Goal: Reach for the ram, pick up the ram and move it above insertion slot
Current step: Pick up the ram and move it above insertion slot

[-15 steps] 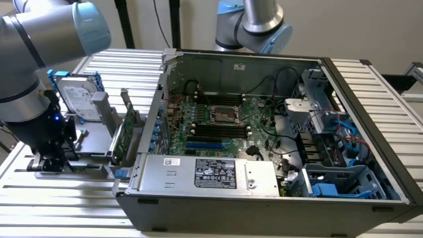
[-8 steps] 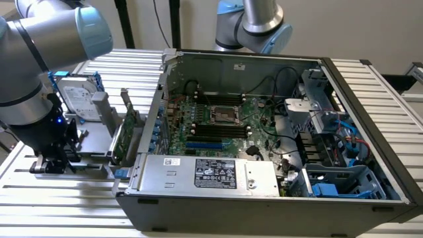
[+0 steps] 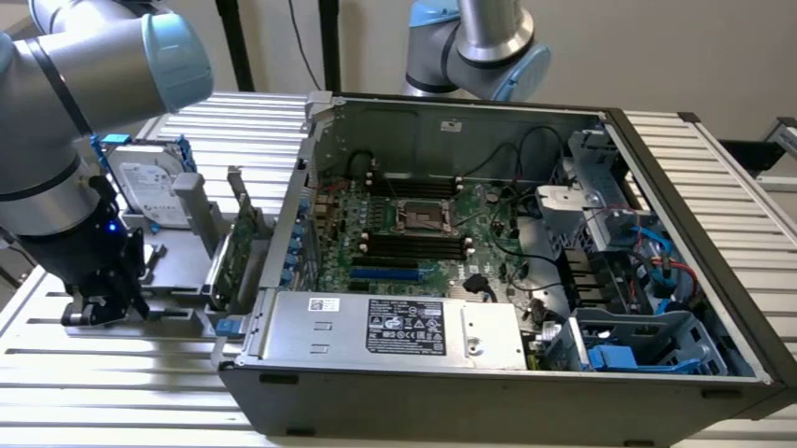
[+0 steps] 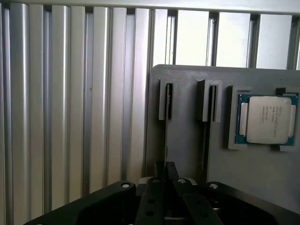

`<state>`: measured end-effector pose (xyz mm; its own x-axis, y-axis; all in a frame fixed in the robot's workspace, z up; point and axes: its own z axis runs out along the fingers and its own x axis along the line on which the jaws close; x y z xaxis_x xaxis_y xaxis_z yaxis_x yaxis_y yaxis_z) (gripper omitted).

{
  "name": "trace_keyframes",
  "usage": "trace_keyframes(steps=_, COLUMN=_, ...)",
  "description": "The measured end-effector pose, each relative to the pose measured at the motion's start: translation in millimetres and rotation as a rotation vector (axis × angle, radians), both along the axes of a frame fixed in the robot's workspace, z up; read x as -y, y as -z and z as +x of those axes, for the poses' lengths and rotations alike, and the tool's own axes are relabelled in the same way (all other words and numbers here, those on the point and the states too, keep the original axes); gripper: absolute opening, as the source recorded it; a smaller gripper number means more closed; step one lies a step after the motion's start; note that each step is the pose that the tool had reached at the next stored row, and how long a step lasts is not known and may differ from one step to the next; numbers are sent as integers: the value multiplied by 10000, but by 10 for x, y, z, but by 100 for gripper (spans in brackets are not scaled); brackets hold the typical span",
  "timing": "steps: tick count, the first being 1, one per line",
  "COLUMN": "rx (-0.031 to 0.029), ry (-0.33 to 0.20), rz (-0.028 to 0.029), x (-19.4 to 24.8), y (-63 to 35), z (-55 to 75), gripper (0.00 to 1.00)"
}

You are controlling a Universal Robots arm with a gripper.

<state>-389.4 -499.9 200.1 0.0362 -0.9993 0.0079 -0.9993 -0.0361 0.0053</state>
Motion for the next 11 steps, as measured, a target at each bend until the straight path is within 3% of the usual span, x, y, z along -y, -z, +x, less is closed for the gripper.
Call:
trace_keyframes(steps=7, rx=-9, ry=2, rz=1, x=0, y=-10, z=7, gripper=13)
trace_keyframes(steps=11, rx=-33, ry=6, rz=1, x=0, y=-75, z=10, gripper=13)
